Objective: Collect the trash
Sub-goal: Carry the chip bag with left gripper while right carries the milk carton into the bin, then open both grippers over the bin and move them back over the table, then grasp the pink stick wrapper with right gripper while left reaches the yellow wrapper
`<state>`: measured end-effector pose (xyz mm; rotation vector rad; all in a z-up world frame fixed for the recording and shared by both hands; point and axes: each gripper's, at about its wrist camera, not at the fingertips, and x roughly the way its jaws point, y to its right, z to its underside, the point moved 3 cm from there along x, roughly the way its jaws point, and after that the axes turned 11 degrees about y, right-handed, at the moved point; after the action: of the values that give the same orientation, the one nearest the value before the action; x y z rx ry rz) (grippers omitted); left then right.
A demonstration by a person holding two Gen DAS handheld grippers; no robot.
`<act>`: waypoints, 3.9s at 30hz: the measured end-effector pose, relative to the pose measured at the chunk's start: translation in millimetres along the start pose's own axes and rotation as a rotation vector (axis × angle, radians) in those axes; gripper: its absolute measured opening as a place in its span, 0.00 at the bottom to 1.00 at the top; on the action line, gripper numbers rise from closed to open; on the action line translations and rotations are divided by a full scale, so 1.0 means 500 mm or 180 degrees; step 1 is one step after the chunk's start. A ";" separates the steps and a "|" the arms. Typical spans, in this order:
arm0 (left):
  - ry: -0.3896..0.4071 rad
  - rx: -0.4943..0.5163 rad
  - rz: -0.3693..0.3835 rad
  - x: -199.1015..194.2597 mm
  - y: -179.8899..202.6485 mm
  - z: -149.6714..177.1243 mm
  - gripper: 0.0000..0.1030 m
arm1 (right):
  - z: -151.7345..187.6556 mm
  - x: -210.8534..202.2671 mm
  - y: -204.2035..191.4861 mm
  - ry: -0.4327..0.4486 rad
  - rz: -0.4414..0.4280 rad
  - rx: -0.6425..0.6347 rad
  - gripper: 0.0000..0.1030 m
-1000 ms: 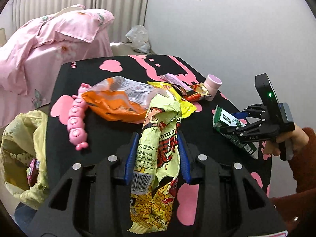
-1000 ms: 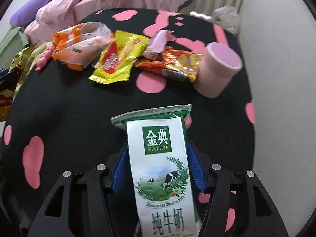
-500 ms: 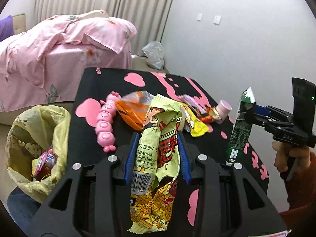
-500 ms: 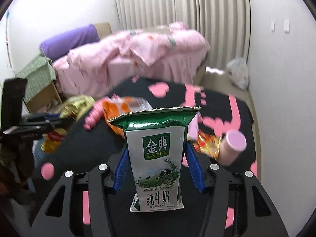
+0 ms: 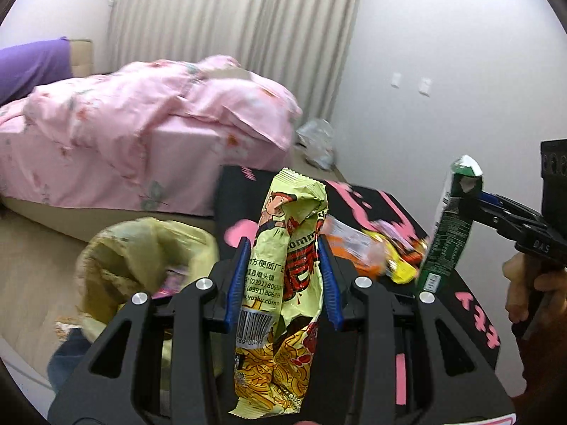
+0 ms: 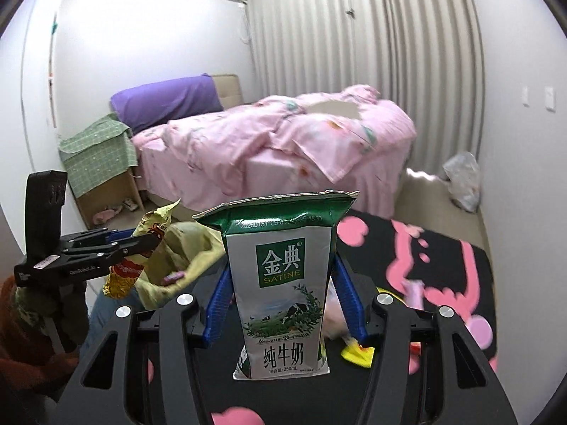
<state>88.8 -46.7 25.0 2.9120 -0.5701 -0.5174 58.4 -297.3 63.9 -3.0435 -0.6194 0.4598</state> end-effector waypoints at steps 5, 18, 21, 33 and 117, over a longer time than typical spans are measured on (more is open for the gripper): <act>0.0297 -0.0039 -0.0471 -0.034 -0.097 -0.019 0.34 | -0.026 0.056 -0.059 0.0003 -0.0159 -0.0058 0.50; 0.0585 -0.0458 -0.0878 -0.052 -0.278 -0.001 0.34 | -0.044 0.256 -0.202 -0.0069 -0.0652 -0.0047 0.50; 0.0649 -0.0625 -0.0773 -0.048 -0.306 0.010 0.34 | -0.038 0.303 -0.222 -0.0069 -0.0771 0.0040 0.50; 0.0363 -0.0842 -0.0866 0.050 -0.364 0.039 0.34 | 0.014 0.472 -0.244 -0.0397 -0.1134 0.0335 0.50; -0.0894 -0.0101 0.0652 0.227 0.153 0.136 0.78 | 0.290 0.158 0.264 -0.1164 0.0670 0.0583 0.15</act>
<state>137.0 -165.3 -58.8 2.7256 -0.8745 -0.9027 136.9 -396.8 -105.0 -2.8772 -0.2386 1.0317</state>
